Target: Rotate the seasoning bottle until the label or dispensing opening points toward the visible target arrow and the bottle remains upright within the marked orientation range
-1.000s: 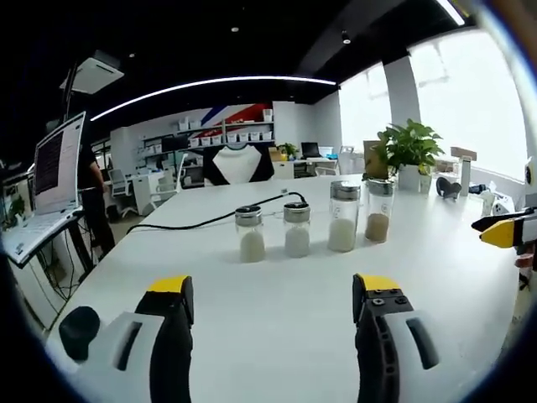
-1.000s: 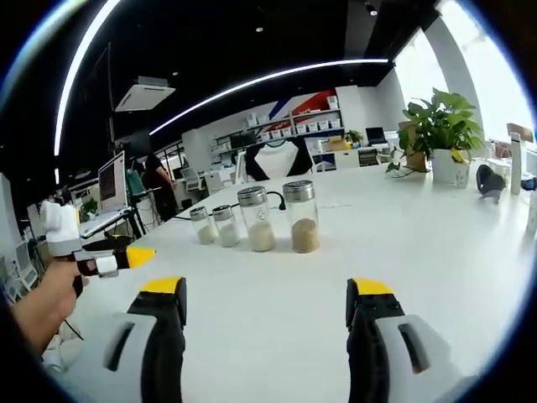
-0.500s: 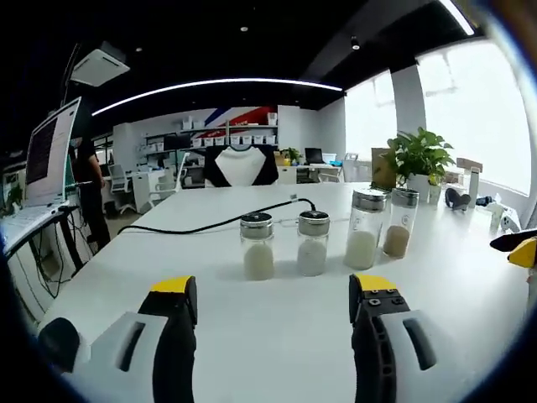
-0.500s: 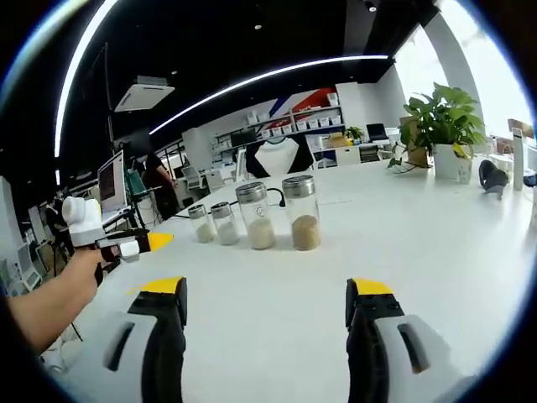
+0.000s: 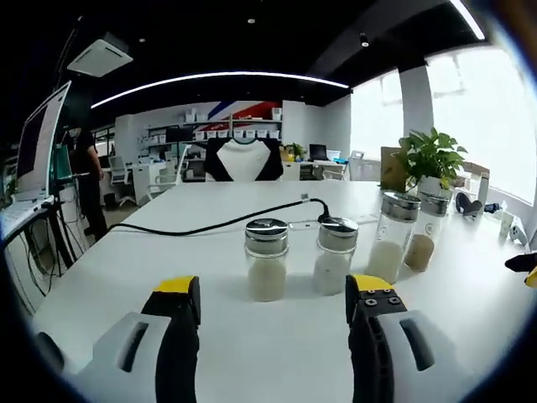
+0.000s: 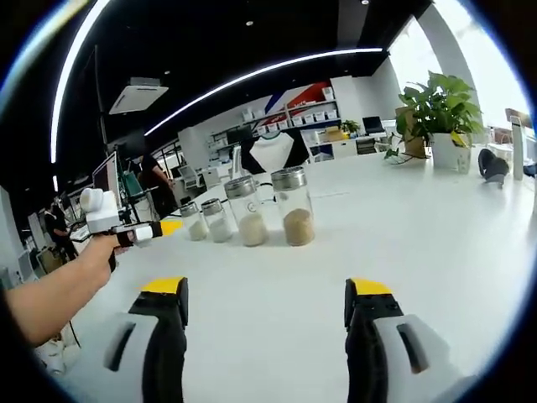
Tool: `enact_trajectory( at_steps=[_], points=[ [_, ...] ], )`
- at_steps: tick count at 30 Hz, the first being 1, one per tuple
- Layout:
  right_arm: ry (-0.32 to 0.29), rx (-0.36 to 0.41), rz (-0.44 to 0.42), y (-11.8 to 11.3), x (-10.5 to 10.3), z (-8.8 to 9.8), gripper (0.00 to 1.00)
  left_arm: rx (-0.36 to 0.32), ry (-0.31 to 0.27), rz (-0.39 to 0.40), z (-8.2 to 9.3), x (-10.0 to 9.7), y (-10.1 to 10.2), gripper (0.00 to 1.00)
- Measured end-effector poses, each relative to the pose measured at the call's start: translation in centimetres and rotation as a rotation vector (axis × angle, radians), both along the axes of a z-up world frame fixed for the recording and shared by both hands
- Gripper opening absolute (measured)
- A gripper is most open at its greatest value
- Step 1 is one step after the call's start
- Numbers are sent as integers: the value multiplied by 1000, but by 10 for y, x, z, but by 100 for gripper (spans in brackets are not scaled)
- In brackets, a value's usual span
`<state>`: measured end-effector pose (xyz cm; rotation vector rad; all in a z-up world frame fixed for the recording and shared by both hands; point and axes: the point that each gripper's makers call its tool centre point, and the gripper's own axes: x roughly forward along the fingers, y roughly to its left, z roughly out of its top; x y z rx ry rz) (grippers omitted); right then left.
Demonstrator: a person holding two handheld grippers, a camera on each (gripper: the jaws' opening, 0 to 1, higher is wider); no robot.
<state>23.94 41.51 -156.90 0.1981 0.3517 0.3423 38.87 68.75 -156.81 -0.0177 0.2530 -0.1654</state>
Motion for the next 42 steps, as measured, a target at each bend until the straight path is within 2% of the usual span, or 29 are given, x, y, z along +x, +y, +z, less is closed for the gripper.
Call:
enact_trajectory(
  at_steps=[19, 26, 37, 42],
  points=[
    [19, 23, -9, -9, 8, -8, 73, -22, 2, 41, 2, 48, 1, 62],
    [14, 28, -21, -17, 10, -7, 73, -31, -11, 61, 7, 68, 3, 53],
    [24, 33, -41, -26, 12, -11, 73, -26, -8, 54, 3, 75, -3, 47],
    [30, 35, -48, -29, 11, -14, 72, -18, -11, 48, 2, 77, -5, 40]
  ],
)
